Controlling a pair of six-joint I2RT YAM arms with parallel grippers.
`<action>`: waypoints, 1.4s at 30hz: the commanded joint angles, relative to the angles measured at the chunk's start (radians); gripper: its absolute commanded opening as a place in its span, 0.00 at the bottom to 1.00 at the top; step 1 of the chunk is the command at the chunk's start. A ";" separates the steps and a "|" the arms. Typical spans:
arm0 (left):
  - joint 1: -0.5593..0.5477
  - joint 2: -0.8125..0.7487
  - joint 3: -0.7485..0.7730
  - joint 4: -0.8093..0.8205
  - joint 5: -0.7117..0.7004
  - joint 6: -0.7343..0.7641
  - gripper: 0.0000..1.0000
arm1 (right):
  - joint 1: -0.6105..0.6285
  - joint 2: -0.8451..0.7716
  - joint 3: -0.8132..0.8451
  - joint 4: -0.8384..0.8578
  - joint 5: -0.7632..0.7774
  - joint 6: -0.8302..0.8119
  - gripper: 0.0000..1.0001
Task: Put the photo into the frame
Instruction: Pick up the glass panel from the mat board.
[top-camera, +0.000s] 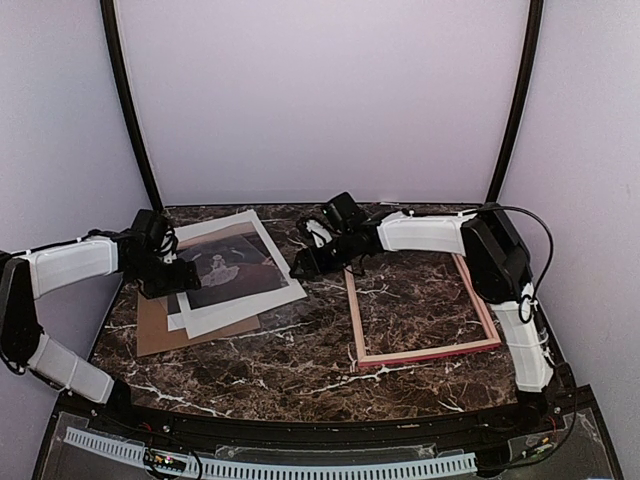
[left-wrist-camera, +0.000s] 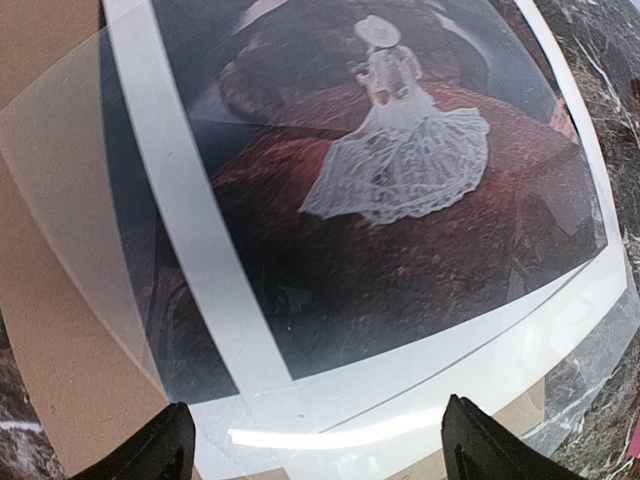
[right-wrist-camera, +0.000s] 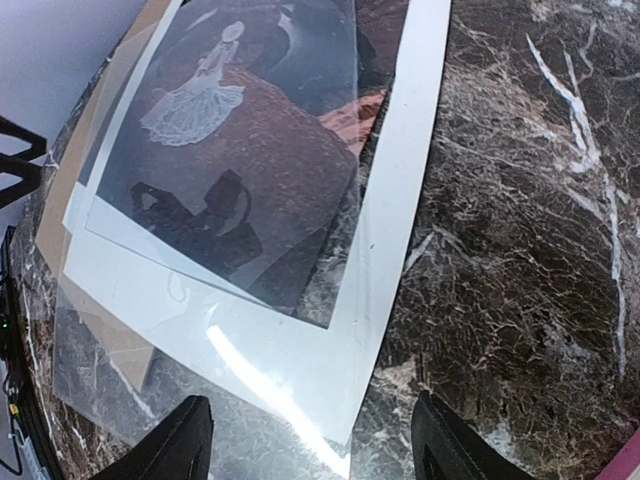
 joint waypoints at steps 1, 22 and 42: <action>0.069 -0.070 -0.066 -0.078 0.063 -0.087 0.88 | -0.001 0.065 0.055 -0.064 0.032 0.013 0.70; 0.193 -0.034 -0.252 0.085 0.257 -0.235 0.81 | 0.036 -0.033 -0.184 0.037 -0.042 0.085 0.56; 0.191 -0.053 -0.285 0.197 0.342 -0.203 0.73 | 0.054 -0.187 -0.427 0.242 -0.154 0.311 0.42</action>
